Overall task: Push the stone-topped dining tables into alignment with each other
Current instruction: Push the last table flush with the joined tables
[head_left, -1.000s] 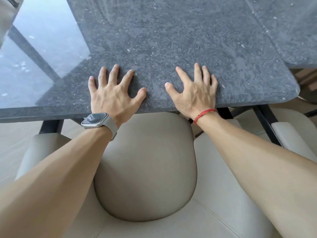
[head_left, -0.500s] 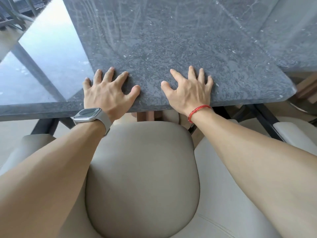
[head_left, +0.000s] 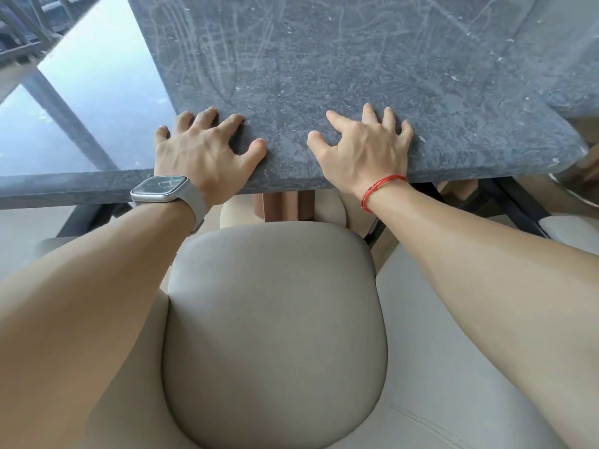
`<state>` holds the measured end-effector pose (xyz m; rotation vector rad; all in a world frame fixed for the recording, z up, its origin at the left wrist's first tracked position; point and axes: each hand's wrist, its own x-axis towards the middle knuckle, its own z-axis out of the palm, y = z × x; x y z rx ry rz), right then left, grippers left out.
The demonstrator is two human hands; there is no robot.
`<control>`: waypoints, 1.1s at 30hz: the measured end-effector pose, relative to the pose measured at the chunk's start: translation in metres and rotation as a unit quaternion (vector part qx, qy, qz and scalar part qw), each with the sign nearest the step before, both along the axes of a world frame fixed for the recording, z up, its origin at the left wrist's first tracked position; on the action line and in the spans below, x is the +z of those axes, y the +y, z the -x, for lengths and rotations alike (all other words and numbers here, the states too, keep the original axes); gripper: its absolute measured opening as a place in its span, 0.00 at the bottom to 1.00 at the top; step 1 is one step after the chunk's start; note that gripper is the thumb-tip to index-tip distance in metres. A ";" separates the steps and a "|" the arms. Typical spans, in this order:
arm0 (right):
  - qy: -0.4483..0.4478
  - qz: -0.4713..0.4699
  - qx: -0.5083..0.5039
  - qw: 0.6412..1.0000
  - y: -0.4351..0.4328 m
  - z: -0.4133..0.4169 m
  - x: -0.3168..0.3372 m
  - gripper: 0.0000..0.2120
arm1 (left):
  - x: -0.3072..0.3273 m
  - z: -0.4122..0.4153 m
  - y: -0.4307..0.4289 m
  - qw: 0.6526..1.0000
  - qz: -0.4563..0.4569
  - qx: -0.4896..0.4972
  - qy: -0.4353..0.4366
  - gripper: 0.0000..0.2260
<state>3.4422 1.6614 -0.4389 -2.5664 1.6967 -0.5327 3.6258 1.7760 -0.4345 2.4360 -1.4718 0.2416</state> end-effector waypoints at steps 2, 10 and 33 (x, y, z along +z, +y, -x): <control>0.002 -0.002 0.000 1.000 0.000 0.000 0.000 0.30 | -0.001 -0.001 0.000 1.000 0.000 0.003 -0.002 0.29; 0.002 -0.018 0.013 1.000 0.001 0.000 0.003 0.30 | -0.001 -0.002 0.000 1.000 -0.009 0.002 -0.004 0.30; 0.002 -0.033 0.017 0.999 0.004 0.001 0.012 0.28 | 0.000 -0.001 -0.001 1.000 -0.005 0.001 0.000 0.31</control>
